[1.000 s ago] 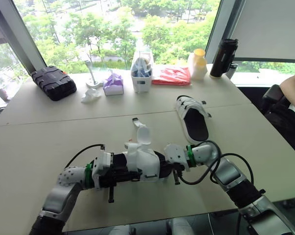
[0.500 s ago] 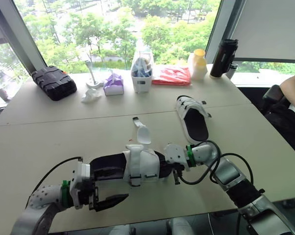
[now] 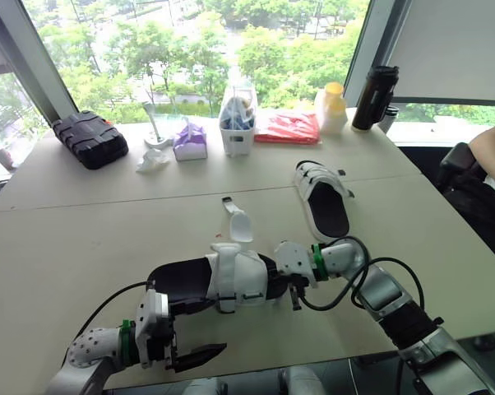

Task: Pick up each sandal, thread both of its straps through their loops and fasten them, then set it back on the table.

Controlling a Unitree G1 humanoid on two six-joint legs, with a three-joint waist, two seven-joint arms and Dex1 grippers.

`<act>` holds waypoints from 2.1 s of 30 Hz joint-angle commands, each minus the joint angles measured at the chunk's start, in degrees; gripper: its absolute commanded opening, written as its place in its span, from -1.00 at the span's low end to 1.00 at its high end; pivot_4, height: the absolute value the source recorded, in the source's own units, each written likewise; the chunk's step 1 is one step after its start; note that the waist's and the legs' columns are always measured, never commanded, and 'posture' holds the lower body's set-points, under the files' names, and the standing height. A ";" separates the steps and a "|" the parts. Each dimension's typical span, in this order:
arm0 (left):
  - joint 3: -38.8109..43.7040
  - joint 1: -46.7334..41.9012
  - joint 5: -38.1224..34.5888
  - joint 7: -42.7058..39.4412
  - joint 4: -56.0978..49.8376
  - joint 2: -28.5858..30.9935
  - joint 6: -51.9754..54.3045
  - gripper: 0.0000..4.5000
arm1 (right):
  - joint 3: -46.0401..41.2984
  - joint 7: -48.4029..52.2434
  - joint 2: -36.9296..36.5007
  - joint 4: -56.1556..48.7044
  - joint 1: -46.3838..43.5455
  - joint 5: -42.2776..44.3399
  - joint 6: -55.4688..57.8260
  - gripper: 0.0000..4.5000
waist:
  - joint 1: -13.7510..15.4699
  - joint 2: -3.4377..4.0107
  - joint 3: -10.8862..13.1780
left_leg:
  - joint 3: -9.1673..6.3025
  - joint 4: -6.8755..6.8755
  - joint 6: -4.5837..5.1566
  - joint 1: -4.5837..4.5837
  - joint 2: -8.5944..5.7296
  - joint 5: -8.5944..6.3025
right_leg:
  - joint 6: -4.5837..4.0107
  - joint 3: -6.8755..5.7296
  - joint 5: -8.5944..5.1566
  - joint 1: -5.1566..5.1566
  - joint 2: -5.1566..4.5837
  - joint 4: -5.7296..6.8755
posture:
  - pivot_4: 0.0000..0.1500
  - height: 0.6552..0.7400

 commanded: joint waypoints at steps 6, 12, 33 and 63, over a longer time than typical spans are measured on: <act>-4.13 -3.22 2.06 1.16 2.86 -3.59 -1.50 0.57 | 2.31 0.51 -0.36 1.08 1.44 -2.27 0.94 -1.00 | 0.03 0.00 -0.01 | 0.00 0.00 0.00 0.01 0.00 0.00 | -0.01 0.00 0.01 0.02 0.01 0.00 | 1.00 1.00; -4.77 -5.67 3.02 2.61 5.38 -5.96 -2.23 -0.75 | 2.28 0.35 -0.38 0.85 1.52 -2.20 1.24 -1.00 | 0.06 0.01 -0.01 | -0.02 0.00 0.00 0.00 0.01 0.00 | 0.00 -0.01 0.01 0.01 0.02 -0.01 | 1.00 1.00; -9.79 9.98 2.35 -9.68 -8.83 17.92 5.78 -0.98 | 2.66 0.81 -0.90 0.69 1.89 -1.84 1.26 -1.00 | -0.17 0.14 -0.06 | 0.02 -0.18 0.17 0.05 0.16 -0.12 | -0.21 0.00 -0.15 -0.02 0.16 -0.10 | 1.00 1.00; 7.41 -15.84 -31.07 12.46 -2.09 4.84 38.99 -0.98 | 3.34 -0.02 0.69 5.13 -0.69 -3.00 -2.36 -1.00 | -0.18 0.10 -0.03 | -0.03 -0.16 0.06 0.10 0.17 -0.05 | -0.09 -0.03 -0.01 -0.02 0.23 0.04 | 1.00 1.00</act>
